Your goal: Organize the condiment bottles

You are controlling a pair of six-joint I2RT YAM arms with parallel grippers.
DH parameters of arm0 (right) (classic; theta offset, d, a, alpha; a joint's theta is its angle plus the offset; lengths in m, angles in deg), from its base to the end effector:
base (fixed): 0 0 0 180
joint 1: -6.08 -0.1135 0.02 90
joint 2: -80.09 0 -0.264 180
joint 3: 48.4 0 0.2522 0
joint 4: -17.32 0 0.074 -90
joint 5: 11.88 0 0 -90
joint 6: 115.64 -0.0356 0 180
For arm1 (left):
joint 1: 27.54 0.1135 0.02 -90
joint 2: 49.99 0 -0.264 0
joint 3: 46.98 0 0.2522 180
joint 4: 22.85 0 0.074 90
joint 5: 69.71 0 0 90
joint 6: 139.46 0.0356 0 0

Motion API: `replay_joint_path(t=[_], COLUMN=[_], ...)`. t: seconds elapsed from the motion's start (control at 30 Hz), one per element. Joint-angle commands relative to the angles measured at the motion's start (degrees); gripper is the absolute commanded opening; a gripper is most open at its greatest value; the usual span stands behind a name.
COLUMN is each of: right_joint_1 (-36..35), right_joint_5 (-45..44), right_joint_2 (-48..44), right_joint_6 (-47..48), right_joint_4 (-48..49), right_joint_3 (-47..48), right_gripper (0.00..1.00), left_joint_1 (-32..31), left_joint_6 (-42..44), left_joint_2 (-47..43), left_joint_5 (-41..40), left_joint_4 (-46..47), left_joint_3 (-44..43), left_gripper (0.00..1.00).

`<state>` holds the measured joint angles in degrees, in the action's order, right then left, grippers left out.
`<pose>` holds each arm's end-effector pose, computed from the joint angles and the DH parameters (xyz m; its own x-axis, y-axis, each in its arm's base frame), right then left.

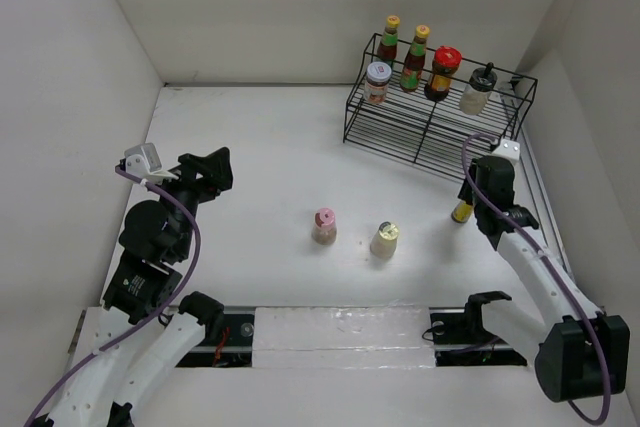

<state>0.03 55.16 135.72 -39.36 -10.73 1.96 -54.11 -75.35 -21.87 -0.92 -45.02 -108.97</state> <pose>0.2116 0.0085 0.2496 -0.4768 0.1691 -0.8626 0.3502 0.9366 -0.0100 0.0966 -0.0339 0.4002 0.1194 -0.5149 -0.8489 0.1693 0.8531 -0.4936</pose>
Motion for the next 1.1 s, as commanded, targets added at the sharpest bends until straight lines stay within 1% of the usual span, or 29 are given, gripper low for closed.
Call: replay_joint_path(t=[0.0,0.03,0.13,0.2,0.23,0.33,0.37,0.47,0.5,0.6,0.7,0.73,0.77,0.8,0.83,0.87,0.93,0.97,1.0,1.07], right_joint_1=[0.59,0.59,0.59,-0.72,-2.38,-5.37,-7.38,-9.51,-10.21,-11.35,-11.36,-11.36,-11.36,-11.36,-11.36,-11.36,-11.36,-11.36,-11.36,-11.36], right_joint_5=[3.53,4.23,3.71,3.71,3.71,2.92,2.92,6.24,7.04,8.63,10.83,11.53,12.23,12.85,12.85,12.85,13.64,14.43,15.22,15.23], right_joint_2=[-0.35,-0.35,-0.35,-1.75,-1.76,-3.25,-3.25,-2.73,-1.07,2.10,9.12,11.40,15.77,18.08,20.45,25.00,29.24,31.18,34.59,37.69], right_joint_6=[-0.79,-0.79,-0.79,-0.79,-0.79,-0.17,-0.17,-0.17,0.44,0.97,2.28,2.29,3.68,4.30,4.83,5.45,6.60,7.29,7.30,7.91], right_joint_4=[5.40,5.41,5.41,5.41,5.41,4.53,4.53,7.77,7.78,11.46,14.63,14.64,15.16,15.68,15.69,15.69,15.69,15.69,15.17,15.16], right_joint_3=[-0.39,-0.39,0.57,2.42,3.38,9.18,10.58,15.77,19.09,23.24,29.65,33.85,36.06,38.09,42.54,44.76,48.98,52.83,54.44,57.52], right_gripper=[0.46,0.38,0.28,0.25,0.25,0.21,0.21,0.21,0.21,0.21,0.21,0.21,0.21,0.21,0.21,0.21,0.21,0.20,0.20,0.20], left_joint_1=[-0.06,-0.06,-0.06,-0.06,-0.06,-0.06,-0.06,-0.06,-0.06,-0.06,-0.06,-0.06,-0.06,-0.06,-0.06,-0.06,-0.06,-0.06,-0.06,-0.06], left_joint_6=[0.40,0.40,0.40,0.40,0.40,0.40,0.40,0.40,0.40,0.40,0.40,0.40,0.40,0.40,0.40,0.40,0.40,0.40,0.40,0.40], left_joint_2=[0.27,0.27,0.27,0.27,0.27,0.27,0.27,0.88,0.88,0.88,0.28,0.27,0.27,0.27,0.27,0.27,-0.26,-0.26,-0.26,-0.26], left_joint_5=[0.03,0.03,0.03,0.03,0.03,0.03,0.03,0.03,0.03,0.03,0.03,0.03,0.03,0.03,0.03,0.03,0.56,0.56,0.56,0.03], left_joint_4=[2.78,2.78,2.78,2.78,2.78,2.78,2.78,2.78,2.78,2.78,2.78,2.78,2.78,2.78,2.78,2.78,2.78,2.78,2.78,2.78], left_joint_3=[0.41,0.41,0.41,0.41,0.41,0.41,0.41,0.41,0.41,0.41,0.41,0.41,0.41,0.41,0.41,0.41,0.41,0.41,0.41,0.41], left_gripper=[0.72,0.72,0.72,0.72,0.72,0.72,0.72,0.72,0.72,0.72,0.72,0.72,0.72,0.72,0.72,0.72,0.72,0.72,0.72,0.72])
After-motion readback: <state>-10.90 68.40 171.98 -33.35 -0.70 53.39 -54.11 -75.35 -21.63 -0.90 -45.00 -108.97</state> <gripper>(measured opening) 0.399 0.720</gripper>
